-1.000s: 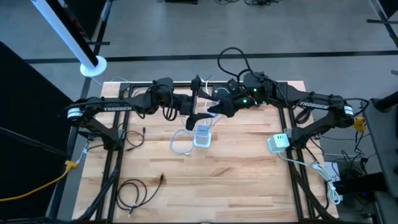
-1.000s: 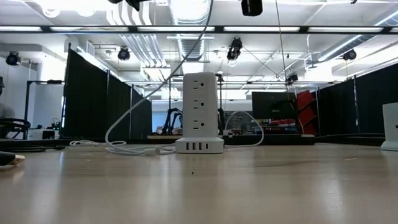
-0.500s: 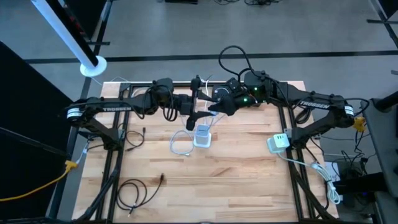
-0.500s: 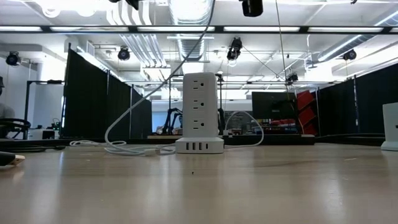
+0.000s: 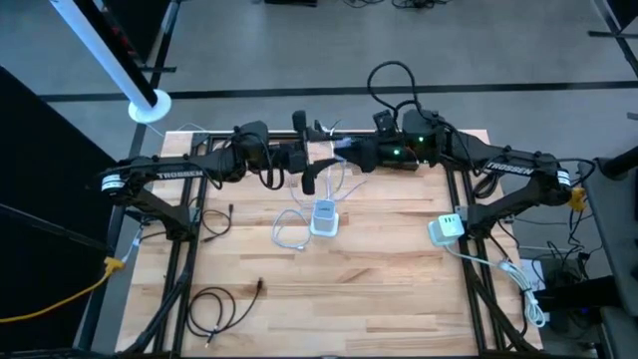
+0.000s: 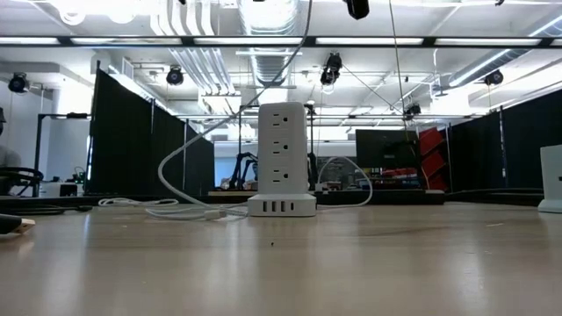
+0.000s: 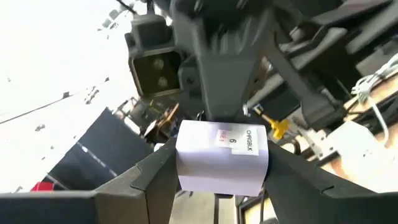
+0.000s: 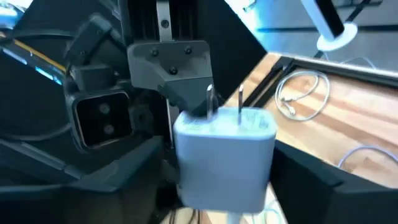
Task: Insert USB
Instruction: Insert the purple charger adapter into the right white outlet extension
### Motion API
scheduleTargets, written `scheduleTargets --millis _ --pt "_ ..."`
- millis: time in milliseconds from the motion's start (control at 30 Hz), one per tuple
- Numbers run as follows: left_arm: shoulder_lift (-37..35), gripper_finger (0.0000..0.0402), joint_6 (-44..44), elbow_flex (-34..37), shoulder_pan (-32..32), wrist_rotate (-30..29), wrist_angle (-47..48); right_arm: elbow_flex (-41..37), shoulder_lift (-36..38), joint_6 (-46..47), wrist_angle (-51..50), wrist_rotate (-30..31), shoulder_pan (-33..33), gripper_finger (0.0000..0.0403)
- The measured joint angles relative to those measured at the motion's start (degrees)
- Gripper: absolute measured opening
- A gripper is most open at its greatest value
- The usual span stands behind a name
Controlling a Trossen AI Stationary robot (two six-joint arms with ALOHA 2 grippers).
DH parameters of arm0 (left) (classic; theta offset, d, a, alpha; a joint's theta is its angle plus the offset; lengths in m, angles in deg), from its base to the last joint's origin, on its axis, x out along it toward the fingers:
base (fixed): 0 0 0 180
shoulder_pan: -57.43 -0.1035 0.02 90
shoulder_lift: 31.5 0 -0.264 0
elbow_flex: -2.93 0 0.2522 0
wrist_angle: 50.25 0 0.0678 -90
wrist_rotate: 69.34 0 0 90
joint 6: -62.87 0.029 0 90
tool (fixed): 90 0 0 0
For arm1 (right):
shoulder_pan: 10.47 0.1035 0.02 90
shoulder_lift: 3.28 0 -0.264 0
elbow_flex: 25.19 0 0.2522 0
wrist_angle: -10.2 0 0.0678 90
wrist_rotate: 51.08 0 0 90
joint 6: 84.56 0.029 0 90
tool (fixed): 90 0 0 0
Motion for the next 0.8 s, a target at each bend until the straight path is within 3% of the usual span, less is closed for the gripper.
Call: scheduleTargets --millis 167,433,600,733,800 --pt "-0.15 0.0197 -0.06 0.02 -0.13 -1.11 -0.13 0.00 -0.18 -2.60 0.37 2.09 0.00 0.0329" --pt "-0.29 0.0197 0.52 0.02 -0.11 -2.53 -0.95 -0.02 -1.54 -5.43 -0.19 5.21 -0.04 0.0306" --pt "-0.37 0.0197 0.50 0.02 -0.11 -2.62 -0.84 -0.02 -1.93 -5.84 0.06 7.67 -0.04 0.0270" --pt "-0.37 0.0197 0.62 0.04 -0.11 -2.59 -0.26 -0.02 -1.96 -5.74 0.25 7.52 0.01 0.0195" --pt "-0.37 0.0197 0.74 0.04 -0.11 -2.59 -0.33 -0.02 -1.96 -5.99 0.33 7.33 0.04 0.0191"
